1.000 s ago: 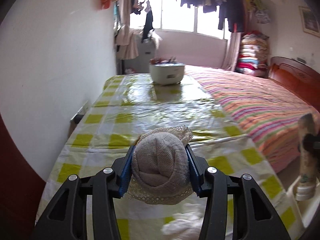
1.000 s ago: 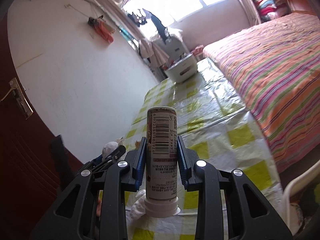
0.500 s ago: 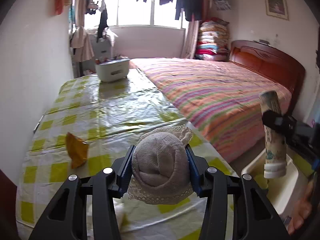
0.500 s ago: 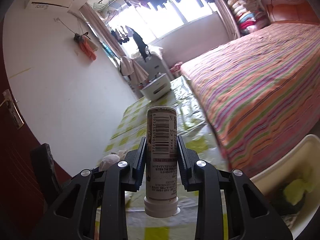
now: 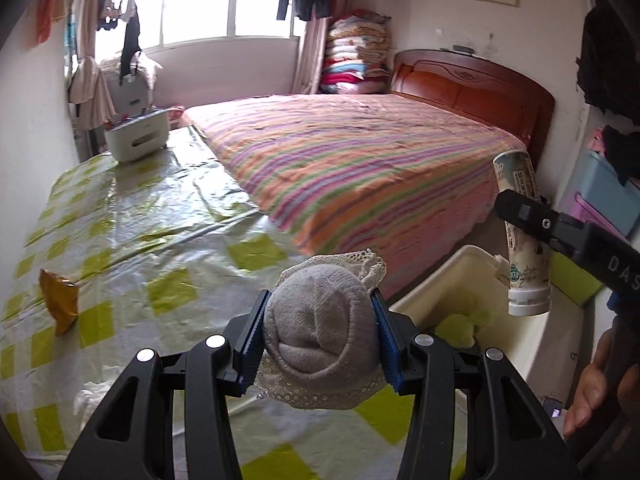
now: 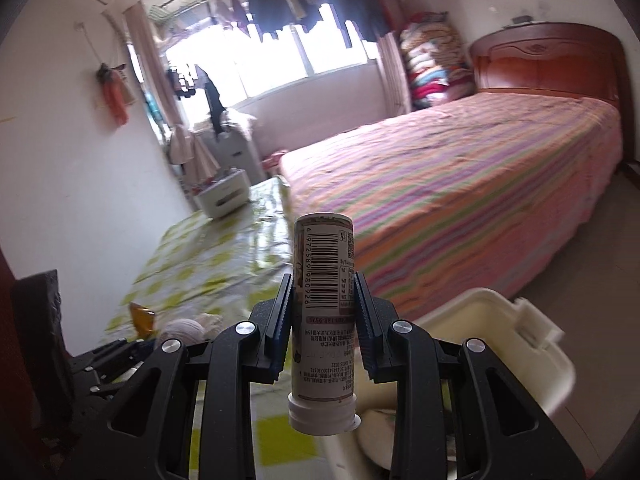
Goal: Collect trash
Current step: 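Carry the pill bottle and knit hat over the cream bin, then open the right tool to drop the pill bottle into the bin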
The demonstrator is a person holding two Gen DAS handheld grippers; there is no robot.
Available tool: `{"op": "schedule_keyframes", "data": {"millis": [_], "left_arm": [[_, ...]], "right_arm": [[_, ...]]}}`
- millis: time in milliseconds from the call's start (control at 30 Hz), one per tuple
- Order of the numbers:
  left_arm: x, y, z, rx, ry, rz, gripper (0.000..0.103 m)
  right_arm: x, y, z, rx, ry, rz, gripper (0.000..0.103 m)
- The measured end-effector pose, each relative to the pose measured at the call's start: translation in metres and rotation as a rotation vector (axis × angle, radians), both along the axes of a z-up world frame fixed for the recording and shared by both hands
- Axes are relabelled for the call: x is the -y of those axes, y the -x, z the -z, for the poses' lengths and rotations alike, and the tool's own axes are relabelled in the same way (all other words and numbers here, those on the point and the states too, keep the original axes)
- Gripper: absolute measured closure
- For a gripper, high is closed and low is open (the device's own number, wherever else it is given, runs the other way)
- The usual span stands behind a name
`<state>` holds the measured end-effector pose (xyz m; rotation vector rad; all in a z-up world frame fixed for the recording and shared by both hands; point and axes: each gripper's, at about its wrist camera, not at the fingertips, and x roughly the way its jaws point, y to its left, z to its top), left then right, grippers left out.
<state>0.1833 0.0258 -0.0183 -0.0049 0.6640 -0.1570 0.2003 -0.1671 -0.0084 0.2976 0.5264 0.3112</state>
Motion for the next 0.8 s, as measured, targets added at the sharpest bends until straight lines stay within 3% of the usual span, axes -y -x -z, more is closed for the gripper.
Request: {"op": "schedule_keyframes", "data": {"millis": [400,700,800], "left_arm": [[0.043,-0.003,0.01,-0.037,-0.01,0.101,0.056],[0.056,-0.003,0.015,-0.055,-0.023,0.138,0.056],[0.056,-0.002,0.016,-0.06,-0.021,0.139,0.056]], "right_arm": [[0.034,0.018,0.038,-0.067,-0.006,0.102,0.075],[0.036,0.02,0.032,-0.068,-0.021,0.132,0.071],[0.036,0.022,0.03,-0.055,-0.023,0.144,0.06]]}}
